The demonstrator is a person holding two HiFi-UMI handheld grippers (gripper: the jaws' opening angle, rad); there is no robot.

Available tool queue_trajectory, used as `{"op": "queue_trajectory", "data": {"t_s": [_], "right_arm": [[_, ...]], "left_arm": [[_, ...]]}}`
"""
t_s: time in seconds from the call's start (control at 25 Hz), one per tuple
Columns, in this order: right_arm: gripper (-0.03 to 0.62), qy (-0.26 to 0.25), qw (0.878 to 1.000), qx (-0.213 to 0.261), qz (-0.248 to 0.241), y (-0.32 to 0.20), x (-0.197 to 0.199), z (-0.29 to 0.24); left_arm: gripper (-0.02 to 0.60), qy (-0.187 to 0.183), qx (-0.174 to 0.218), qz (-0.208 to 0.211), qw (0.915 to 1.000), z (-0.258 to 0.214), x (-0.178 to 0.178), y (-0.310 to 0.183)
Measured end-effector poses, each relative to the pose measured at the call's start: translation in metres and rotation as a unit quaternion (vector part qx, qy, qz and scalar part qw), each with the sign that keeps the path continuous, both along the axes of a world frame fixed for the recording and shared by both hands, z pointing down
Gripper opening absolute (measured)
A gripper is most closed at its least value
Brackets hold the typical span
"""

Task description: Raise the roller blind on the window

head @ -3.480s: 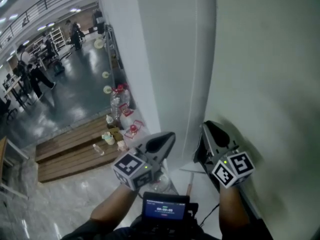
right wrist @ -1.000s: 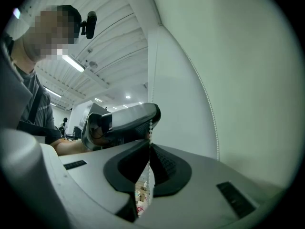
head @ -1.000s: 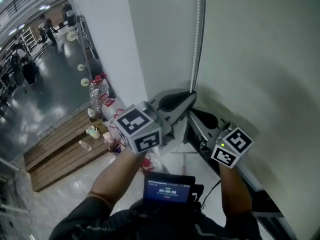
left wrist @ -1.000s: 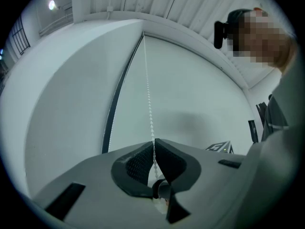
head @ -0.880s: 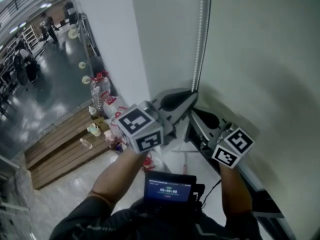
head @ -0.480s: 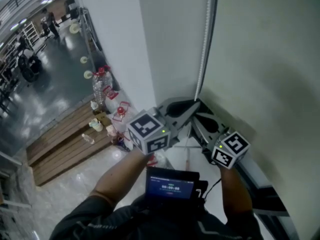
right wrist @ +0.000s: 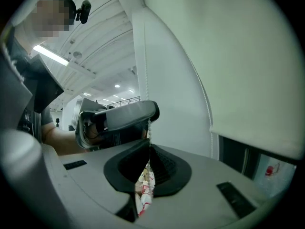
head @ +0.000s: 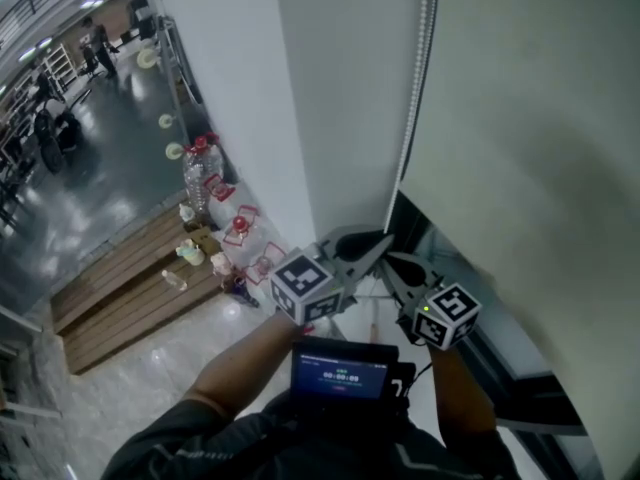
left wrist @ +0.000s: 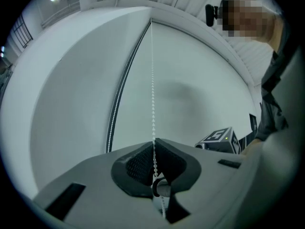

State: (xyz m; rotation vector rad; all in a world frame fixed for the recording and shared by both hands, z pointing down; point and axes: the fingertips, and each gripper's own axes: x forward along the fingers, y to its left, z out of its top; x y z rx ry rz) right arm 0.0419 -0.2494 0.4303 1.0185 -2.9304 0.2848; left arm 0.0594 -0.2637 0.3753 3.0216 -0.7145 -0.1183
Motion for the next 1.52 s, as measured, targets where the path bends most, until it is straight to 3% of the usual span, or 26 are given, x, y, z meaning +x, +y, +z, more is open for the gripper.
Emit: {"op": "queue_trajectory", "data": {"t_s": [0.44, 0.64, 0.76, 0.92, 1.2, 1.44, 1.52], "right_arm": [[0.015, 0.032, 0.998, -0.046, 0.003, 0.007, -0.006, 0.078], [0.032, 0.057, 0.997, -0.050, 0.011, 0.008, 0.005, 0.079], [0.072, 0.050, 0.998, -0.021, 0.023, 0.008, 0.028, 0.037], [0.080, -0.017, 0.997, 0.066, 0.028, 0.000, 0.045, -0.061], [0.127, -0.111, 0.976, 0.189, -0.006, -0.010, 0.019, -0.209], [0.127, -0.115, 0.968, 0.222, -0.012, -0.027, -0.003, -0.249], [0.050, -0.125, 0.967, 0.219, -0.010, -0.031, -0.005, -0.250]], "left_arm": [[0.011, -0.024, -0.044, -0.004, 0.9988, 0.064, -0.002, 0.008], [0.011, -0.023, -0.047, -0.012, 0.9986, 0.077, -0.011, 0.001], [0.011, -0.016, -0.044, -0.016, 0.9988, 0.070, -0.013, -0.002], [0.011, -0.011, -0.041, -0.013, 0.9990, 0.070, -0.013, -0.004], [0.011, -0.012, -0.042, 0.003, 0.9991, 0.073, -0.005, 0.000], [0.011, -0.014, -0.041, 0.012, 0.9990, 0.073, -0.002, 0.002], [0.011, -0.013, -0.041, 0.013, 0.9990, 0.074, -0.002, 0.002]]}}
